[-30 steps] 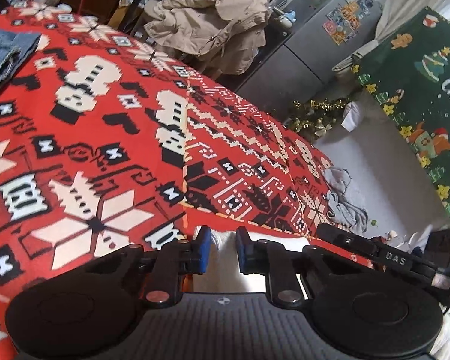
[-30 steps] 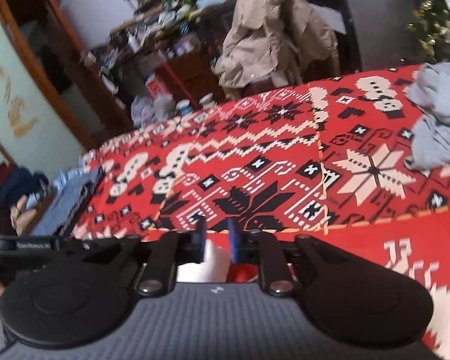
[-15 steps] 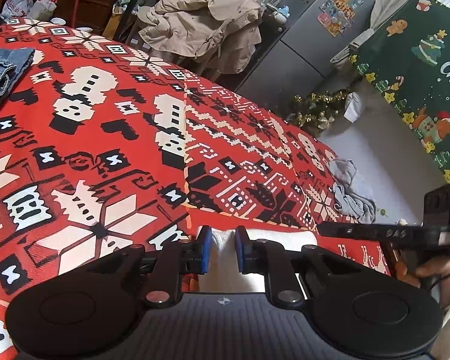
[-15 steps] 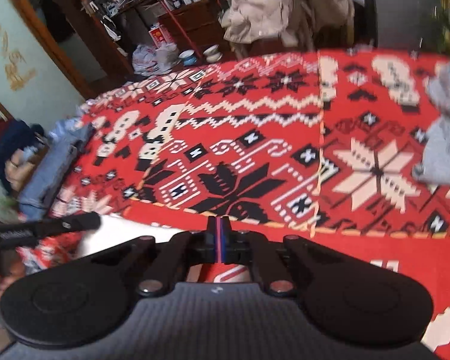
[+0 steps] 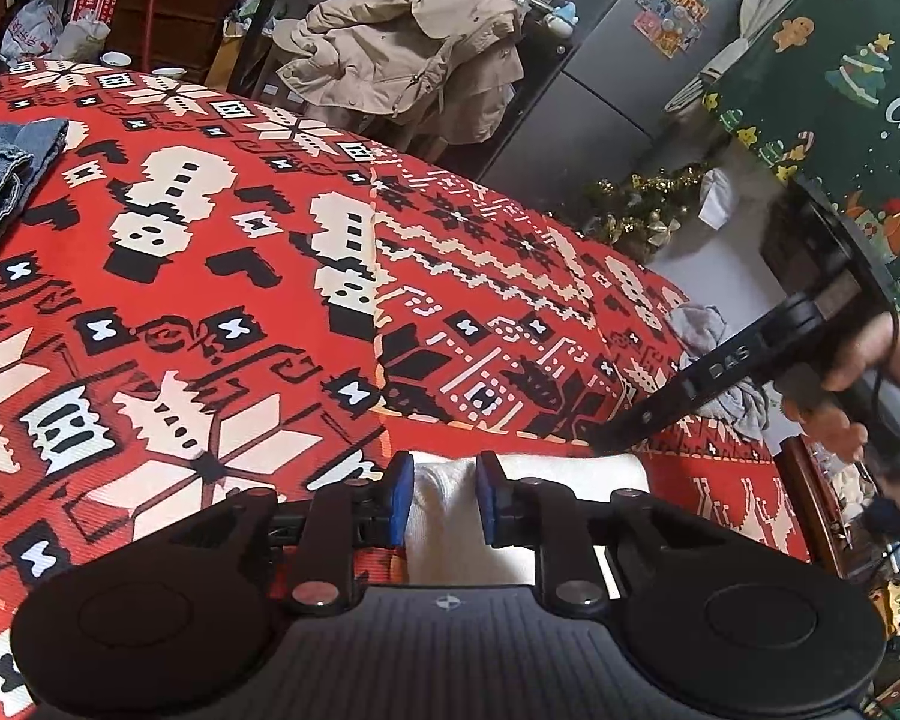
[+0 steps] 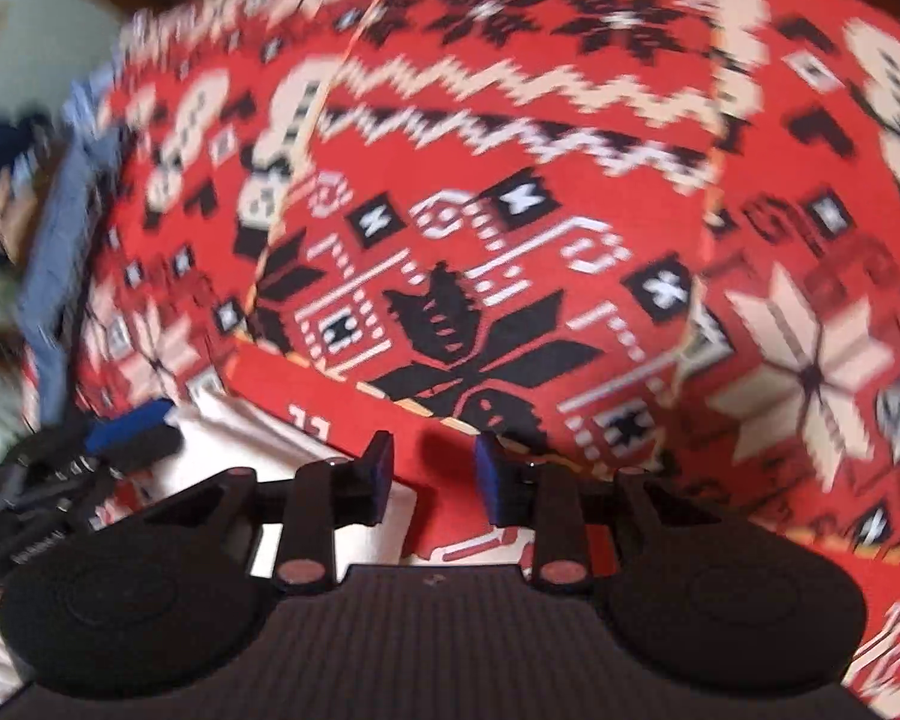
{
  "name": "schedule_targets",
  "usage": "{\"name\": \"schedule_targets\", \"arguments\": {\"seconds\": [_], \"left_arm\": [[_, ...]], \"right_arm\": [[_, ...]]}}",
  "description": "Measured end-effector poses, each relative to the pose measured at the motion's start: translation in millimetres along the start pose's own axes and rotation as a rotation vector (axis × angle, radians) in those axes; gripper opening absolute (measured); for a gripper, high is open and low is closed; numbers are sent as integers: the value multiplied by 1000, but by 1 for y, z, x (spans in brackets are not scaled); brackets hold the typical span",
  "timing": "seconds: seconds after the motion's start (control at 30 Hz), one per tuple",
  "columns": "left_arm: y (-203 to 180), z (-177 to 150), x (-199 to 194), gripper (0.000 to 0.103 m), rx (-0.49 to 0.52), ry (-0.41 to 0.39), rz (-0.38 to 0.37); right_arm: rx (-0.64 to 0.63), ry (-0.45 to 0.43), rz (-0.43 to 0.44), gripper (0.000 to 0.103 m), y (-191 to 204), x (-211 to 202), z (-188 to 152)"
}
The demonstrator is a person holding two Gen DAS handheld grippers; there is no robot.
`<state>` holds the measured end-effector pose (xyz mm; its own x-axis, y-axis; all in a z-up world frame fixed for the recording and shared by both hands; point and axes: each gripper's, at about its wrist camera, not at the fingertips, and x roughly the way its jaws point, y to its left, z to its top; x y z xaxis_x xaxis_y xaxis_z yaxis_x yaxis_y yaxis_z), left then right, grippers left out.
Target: Fold clothes
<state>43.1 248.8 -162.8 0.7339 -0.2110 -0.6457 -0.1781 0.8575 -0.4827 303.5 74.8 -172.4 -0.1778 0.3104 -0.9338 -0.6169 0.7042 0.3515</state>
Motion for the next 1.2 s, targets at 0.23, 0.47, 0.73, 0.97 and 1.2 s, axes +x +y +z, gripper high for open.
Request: {"name": "schedule_targets", "arguments": {"seconds": [0.23,0.47,0.73,0.97,1.2], "left_arm": [[-3,0,0,21,30,3,10],[-6,-2,0,18,64,1,16],[-5,0,1,18,58,5,17],[-6,3,-6,18,59,-20,45],[-19,12,-19,6,88,-74,36]], "right_arm": [[-123,176,-48,33,28,19,16],[-147,248,-82,38,22,14,24],[-130,179,-187,38,4,-7,24],[-55,-148,-38,27,-18,-55,-18],[108,-465,10,8,-31,-26,-107]]}}
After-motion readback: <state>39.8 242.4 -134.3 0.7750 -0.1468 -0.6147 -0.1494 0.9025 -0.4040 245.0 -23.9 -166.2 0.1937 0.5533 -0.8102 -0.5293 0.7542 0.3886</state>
